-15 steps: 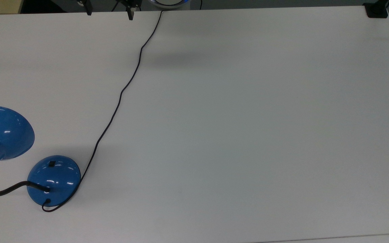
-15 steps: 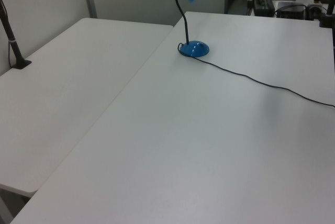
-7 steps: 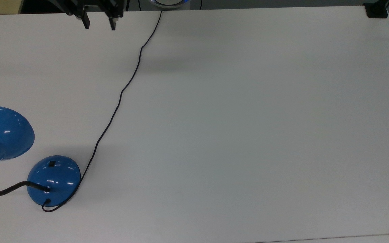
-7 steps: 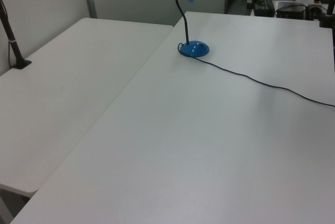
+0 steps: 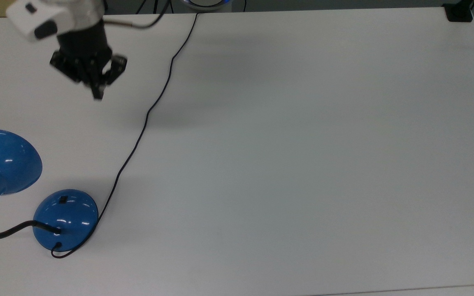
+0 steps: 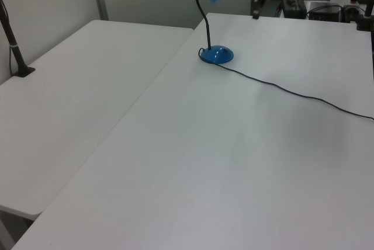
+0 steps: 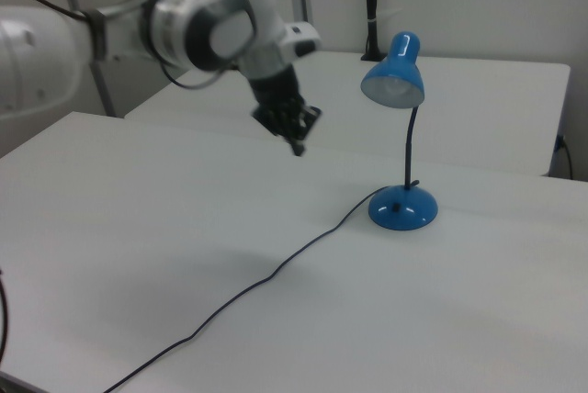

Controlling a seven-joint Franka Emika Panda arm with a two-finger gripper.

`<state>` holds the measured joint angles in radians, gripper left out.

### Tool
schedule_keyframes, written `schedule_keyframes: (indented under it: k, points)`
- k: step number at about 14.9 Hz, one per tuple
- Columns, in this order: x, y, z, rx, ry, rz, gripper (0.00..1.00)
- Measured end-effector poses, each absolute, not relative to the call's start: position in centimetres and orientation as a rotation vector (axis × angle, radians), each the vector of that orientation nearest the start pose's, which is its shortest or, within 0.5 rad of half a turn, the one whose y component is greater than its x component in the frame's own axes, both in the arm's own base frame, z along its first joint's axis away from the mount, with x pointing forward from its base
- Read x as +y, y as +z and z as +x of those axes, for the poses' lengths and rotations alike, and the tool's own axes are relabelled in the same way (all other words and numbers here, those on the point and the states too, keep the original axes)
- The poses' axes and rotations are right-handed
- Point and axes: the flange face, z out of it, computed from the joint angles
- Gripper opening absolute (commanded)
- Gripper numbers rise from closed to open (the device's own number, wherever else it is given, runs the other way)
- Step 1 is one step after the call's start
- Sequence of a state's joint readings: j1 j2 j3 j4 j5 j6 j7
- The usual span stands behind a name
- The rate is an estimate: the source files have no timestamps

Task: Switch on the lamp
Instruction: 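Move the gripper down over the blue lamp's round base switch, then press down on the switch atop the lamp base with the gripper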

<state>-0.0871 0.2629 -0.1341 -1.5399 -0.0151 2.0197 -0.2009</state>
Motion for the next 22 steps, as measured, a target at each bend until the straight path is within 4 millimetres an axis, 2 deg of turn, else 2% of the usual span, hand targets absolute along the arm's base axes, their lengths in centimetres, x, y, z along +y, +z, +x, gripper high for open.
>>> schedule_keyframes:
  k: [3, 6, 10, 13, 15, 22]
  points:
    - [-16.9, 46.8, 68.2, 0.037, -0.519, -3.247, 0.0]
    - [-19.7, 41.7, 69.5, 0.046, -0.586, -3.27, 0.0]
    - [-21.1, 37.3, 70.9, 0.05, -0.691, -3.28, 0.0]
    - [-21.6, 35.1, 71.5, 0.044, -0.784, -3.279, 0.0]
    - [-21.8, 34.3, 71.9, 0.041, -0.812, -3.279, 0.0]
    - [-22.0, 33.5, 73.9, 0.028, -0.855, -3.281, 0.0]
